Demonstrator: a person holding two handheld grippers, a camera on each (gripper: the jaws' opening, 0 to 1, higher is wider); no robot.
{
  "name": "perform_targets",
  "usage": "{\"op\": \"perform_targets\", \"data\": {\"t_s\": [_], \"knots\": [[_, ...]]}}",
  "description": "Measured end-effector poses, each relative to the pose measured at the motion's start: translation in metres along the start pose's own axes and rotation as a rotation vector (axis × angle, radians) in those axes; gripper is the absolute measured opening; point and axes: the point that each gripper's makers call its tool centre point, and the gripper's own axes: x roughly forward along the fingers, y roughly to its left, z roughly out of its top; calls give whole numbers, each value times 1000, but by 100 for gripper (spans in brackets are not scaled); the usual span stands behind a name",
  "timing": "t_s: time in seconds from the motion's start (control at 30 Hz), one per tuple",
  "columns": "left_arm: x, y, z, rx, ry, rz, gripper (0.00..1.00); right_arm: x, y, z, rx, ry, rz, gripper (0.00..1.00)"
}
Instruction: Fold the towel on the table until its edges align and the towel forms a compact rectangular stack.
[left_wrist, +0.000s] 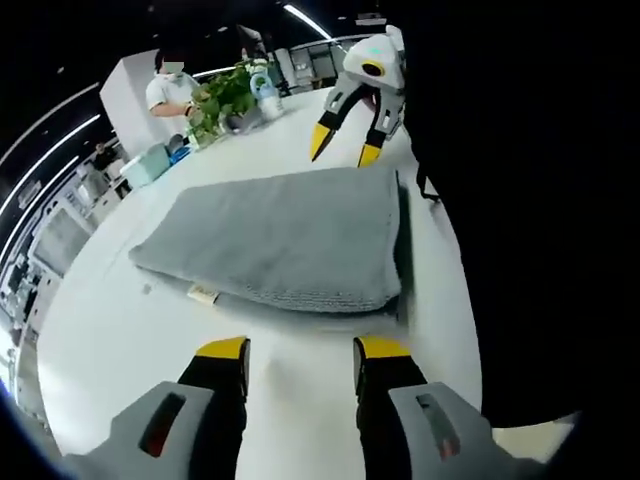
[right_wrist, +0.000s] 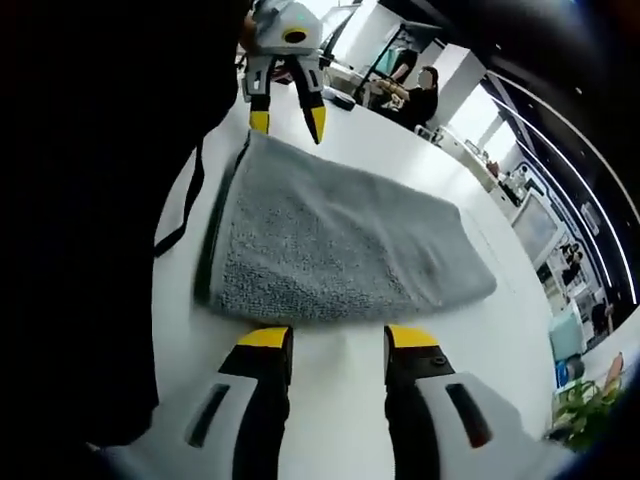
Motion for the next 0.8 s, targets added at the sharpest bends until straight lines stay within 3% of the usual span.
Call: {"op": "perform_targets", "data": {"t_s": [0.1, 0.27, 0.6, 0.7, 0.8], "knots": [[2, 1, 3, 26, -6, 4, 52, 2, 0, 5, -23, -3, 9, 35], [10, -5, 13, 62, -11, -18, 51, 5, 5, 8, -48, -12, 39, 33], [17, -13, 19, 82, -17, -65, 41, 4, 10, 14, -118, -11, 78, 28], [19, -17, 19, 76, -11, -92, 36, 6, 9, 14, -100, -17, 89, 25], [23, -19, 20, 47, -3, -104, 29, 8, 8, 15, -20, -35, 95, 21]]}}
